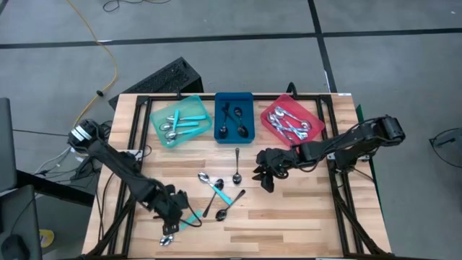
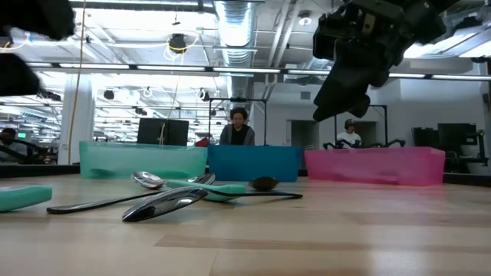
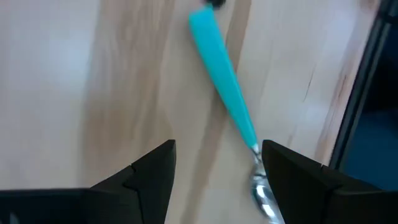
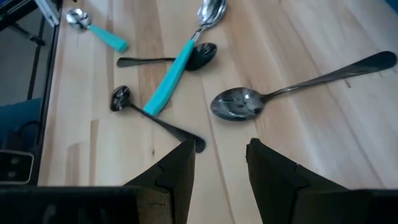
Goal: Sort silverware by color (type)
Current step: Put the blue spoon into the light blue bin
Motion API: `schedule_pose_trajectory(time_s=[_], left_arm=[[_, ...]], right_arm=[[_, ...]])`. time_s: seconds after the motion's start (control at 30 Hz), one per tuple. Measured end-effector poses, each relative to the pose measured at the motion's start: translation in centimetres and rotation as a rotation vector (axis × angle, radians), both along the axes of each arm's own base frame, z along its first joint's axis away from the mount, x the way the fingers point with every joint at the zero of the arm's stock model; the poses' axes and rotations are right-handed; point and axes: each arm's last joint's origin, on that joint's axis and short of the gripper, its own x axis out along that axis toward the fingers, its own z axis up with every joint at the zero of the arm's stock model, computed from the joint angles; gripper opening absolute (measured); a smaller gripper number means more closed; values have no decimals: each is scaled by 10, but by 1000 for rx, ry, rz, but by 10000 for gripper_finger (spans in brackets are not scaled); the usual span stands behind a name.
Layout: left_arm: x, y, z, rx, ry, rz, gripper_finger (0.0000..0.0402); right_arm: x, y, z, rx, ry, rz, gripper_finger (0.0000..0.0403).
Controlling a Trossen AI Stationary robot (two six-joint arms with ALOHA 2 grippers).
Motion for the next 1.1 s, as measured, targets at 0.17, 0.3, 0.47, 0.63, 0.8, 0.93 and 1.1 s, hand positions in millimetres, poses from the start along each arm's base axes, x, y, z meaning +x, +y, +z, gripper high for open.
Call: schedule_pose_trajectory(time_s=[0.17,0.3,0.47,0.63,0.8,0.93,1.1], left_arm=[[-2,-21,-13,-19,100,100,222],[1,-31,-26,4,145,139,222],[8,-38,-29,10,155,167,222],[13,-48,-29,36,109,198,222],[12,-60,-41,65,136,187,222],[13,-62,-47,76,163,191,222],[11,-60,-48,93,195,181,220]], right_arm=[[-1,8,0,-2,-1,28,166],[-2,13,0,-22,-5,47,166],[-3,19,0,-30,-7,60,166],[-4,23,0,-32,-9,72,166],[-4,24,1,-32,-23,79,166],[-3,25,3,-28,-40,78,166],[-1,25,4,-25,-61,76,166]])
